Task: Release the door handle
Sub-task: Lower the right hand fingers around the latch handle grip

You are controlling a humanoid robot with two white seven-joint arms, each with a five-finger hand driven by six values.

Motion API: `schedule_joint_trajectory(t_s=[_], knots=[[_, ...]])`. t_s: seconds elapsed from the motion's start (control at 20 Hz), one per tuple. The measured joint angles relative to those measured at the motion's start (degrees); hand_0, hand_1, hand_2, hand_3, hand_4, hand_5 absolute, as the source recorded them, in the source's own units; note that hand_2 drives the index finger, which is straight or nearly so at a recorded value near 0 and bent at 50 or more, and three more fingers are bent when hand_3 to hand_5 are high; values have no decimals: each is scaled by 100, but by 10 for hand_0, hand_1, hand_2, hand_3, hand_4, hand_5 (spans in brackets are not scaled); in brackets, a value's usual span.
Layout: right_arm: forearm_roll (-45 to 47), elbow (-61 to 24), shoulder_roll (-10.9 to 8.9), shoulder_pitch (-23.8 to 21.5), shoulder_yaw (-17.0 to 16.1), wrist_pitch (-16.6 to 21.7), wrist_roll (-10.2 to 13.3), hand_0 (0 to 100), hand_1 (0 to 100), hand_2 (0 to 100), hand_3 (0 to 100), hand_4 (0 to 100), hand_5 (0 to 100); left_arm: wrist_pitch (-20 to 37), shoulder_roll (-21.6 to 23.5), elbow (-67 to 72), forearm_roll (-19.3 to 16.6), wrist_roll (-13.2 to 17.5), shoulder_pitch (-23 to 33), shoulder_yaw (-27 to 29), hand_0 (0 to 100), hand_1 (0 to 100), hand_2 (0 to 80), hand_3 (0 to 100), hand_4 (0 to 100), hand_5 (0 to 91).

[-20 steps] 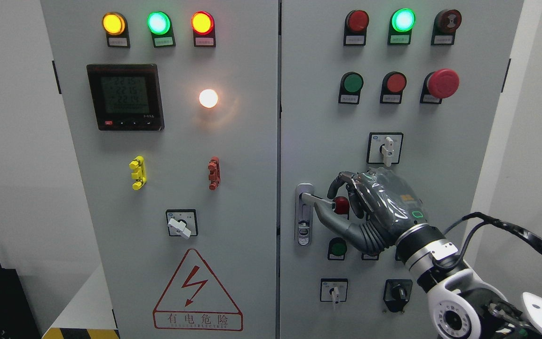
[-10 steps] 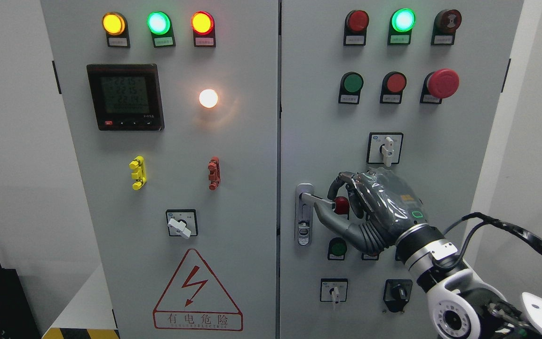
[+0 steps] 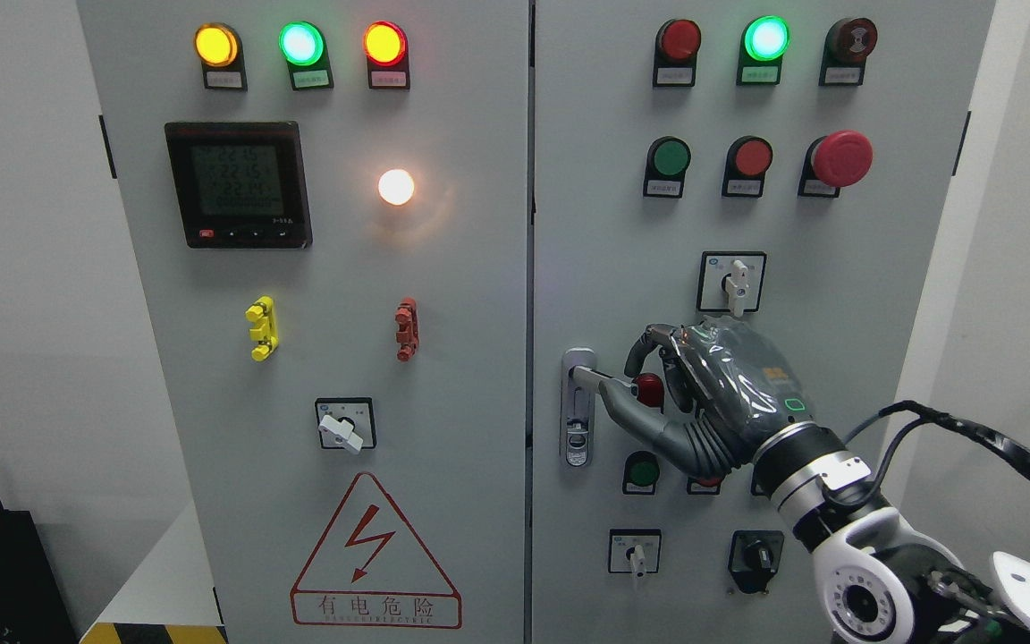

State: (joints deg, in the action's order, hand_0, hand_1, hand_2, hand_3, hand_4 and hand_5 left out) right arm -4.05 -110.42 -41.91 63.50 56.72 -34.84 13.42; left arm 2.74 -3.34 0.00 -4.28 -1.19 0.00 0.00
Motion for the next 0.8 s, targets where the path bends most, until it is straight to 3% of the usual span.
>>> schedule_joint_trajectory(t_s=[0.8], knots=[[9,55,58,-31,-20,0,21,367,206,500,1000,1000,1000,0,0,0,1,0,0,0,120,389,0,0,0,0]])
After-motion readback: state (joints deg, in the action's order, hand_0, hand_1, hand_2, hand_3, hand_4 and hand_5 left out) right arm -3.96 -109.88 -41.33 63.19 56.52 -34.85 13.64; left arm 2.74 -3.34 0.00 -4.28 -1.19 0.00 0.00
